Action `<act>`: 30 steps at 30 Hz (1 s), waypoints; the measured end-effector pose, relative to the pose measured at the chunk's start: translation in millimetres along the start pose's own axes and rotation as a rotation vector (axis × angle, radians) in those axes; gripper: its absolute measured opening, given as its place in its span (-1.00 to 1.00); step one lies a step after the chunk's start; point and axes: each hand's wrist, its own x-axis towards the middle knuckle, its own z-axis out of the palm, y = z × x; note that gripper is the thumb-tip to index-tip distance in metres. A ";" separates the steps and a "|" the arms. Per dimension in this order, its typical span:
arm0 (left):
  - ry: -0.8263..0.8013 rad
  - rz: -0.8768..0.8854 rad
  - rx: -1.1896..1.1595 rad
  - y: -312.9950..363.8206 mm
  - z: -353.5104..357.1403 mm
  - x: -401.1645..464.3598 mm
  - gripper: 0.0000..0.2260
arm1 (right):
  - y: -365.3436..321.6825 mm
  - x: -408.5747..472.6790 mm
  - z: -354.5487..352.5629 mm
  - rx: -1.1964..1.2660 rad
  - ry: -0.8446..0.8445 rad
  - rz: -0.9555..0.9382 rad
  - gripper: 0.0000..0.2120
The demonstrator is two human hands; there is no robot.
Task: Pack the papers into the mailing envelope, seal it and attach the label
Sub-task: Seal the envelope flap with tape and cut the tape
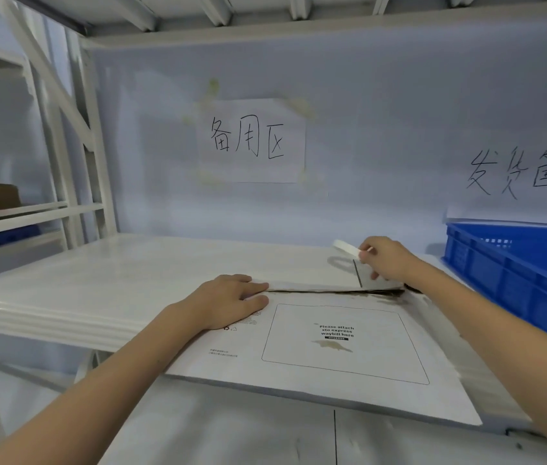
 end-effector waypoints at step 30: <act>0.262 0.147 -0.617 4.0 0.2 73.9 -0.79 | -51.3 -15.4 73.5 0.613 -0.206 -0.221 -0.87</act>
